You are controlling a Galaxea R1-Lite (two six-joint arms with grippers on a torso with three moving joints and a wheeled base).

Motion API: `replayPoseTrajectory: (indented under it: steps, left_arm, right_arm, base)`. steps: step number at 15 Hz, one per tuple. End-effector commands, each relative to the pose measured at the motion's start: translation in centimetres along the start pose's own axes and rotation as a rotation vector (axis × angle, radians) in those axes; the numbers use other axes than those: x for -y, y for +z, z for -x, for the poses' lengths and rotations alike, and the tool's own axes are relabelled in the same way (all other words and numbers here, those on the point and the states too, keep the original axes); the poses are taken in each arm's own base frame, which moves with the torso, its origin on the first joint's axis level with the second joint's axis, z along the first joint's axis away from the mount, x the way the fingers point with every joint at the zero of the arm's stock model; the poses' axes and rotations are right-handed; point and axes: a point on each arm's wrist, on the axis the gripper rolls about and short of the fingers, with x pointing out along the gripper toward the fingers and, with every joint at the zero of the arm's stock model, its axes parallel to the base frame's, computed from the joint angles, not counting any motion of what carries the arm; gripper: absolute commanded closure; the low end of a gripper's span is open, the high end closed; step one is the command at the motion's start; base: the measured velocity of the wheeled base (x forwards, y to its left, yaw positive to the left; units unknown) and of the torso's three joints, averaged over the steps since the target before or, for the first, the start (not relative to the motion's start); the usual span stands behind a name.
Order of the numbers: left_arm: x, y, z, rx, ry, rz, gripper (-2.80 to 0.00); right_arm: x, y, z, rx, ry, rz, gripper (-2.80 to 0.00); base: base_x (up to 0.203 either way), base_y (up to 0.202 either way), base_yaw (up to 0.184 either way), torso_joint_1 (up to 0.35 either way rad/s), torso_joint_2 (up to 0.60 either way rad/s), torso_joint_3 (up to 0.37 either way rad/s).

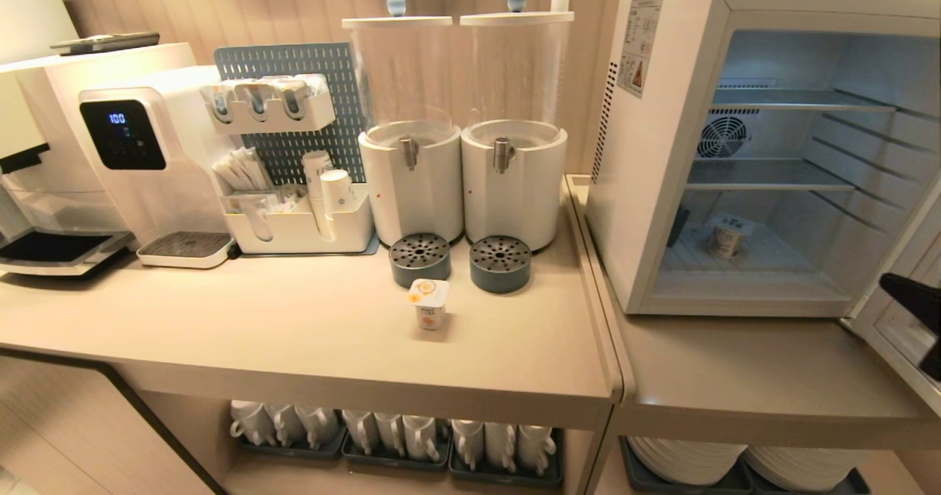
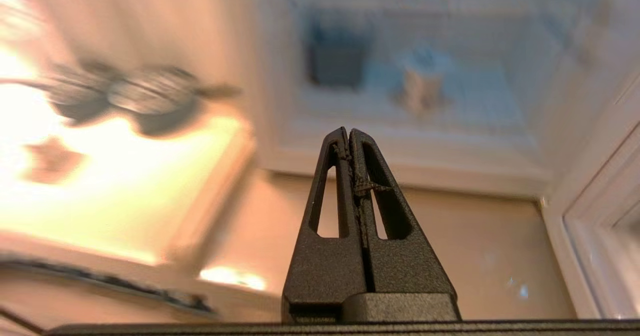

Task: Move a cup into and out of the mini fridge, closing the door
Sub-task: Put the yoghurt in the freezer

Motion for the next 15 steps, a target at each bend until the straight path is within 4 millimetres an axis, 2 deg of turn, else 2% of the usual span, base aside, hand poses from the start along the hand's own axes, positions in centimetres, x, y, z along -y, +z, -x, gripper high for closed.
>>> replayPoseTrajectory:
  steps: [1, 3, 5, 9, 12, 13, 15]
  left_arm:
    - [0.0, 0.0, 0.0, -0.003, 0.001, 0.000, 0.00]
    - [0.0, -0.1, 0.0, -0.004, 0.000, 0.000, 0.00]
    - [0.0, 0.0, 0.0, -0.003, 0.001, 0.000, 0.00]
    - [0.0, -0.1, 0.0, -0.003, 0.001, 0.000, 0.00]
    - [0.0, -0.1, 0.0, -0.004, 0.001, 0.002, 0.00]
    - [0.0, -0.1, 0.0, -0.003, 0.001, 0.002, 0.00]
    - [0.0, 0.0, 0.0, -0.003, 0.001, 0.002, 0.00]
  right_arm:
    - [-2.6, 1.6, 8.0, 0.132, 0.042, 0.028, 0.00]
    - [-4.3, 0.8, 12.8, 0.084, 0.121, -0.014, 0.00]
    - [-5.2, -0.3, 15.9, -0.016, 0.200, -0.069, 0.00]
    - [-4.8, -0.1, 17.3, -0.036, 0.387, -0.066, 0.00]
    - [-5.1, -3.3, 19.7, 0.067, 0.292, -0.038, 0.00]
    - [-5.1, -4.4, 20.0, 0.076, 0.230, -0.040, 0.00]
    - [-4.6, -7.2, 18.1, 0.009, 0.060, -0.065, 0.00]
  base:
    - [0.000, 0.000, 0.000, 0.000, 0.00, 0.000]
    - [0.000, 0.000, 0.000, 0.000, 0.00, 0.000]
    - [0.000, 0.000, 0.000, 0.000, 0.00, 0.000]
    - [0.000, 0.000, 0.000, 0.000, 0.00, 0.000]
    - [0.000, 0.000, 0.000, 0.000, 0.00, 0.000]
    - [0.000, 0.000, 0.000, 0.000, 0.00, 0.000]
    - [0.000, 0.000, 0.000, 0.000, 0.00, 0.000]
